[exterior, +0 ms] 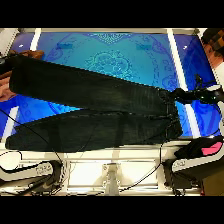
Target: Fold the clothes and pants, and hang the long-sleeved shirts on hangers.
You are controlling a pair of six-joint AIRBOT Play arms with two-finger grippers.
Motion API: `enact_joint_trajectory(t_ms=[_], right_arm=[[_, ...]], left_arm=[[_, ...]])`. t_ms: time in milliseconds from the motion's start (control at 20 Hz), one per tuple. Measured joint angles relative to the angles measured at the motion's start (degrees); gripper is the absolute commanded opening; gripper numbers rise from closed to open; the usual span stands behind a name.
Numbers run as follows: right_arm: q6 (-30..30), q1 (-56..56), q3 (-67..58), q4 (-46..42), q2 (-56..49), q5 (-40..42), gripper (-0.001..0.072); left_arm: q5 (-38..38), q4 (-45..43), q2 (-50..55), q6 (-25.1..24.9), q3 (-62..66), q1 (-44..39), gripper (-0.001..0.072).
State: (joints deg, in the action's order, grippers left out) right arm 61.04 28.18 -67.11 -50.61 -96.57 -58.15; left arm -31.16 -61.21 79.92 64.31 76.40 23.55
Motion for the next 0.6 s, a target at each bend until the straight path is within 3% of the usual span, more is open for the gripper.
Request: enact_joint_trajectory(t_ms=[100,200,350,400,600], right_arm=[[1.31,-0.2,-2.45,1.22,-2.8,-1.4,0.0549],[1.95,-0.76,-4.22,1.57,-4.94,-2.38,0.041],[1.31,-2.49,-5.81,1.36,-6.75,-3.1,0.0062],[0.46,-3.21,-6.29,1.22,-7.06,-3.23,0.003],[-2.89,-4.9,-9.84,-0.28,-7.54,-3.5,0.003]], left_arm=[[-0.13,0.0,0.0,0.0,0.0,0.0,0.0035],[-0.17,0.0,0.0,0.0,0.0,0.0,0.0036],[-0.15,-0.02,0.0,0.02,0.0,0.0,0.0035],[-0.15,0.0,0.0,0.02,0.0,0.0,0.0035],[-0.44,-0.02,0.0,0.02,0.0,0.0,0.0035]])
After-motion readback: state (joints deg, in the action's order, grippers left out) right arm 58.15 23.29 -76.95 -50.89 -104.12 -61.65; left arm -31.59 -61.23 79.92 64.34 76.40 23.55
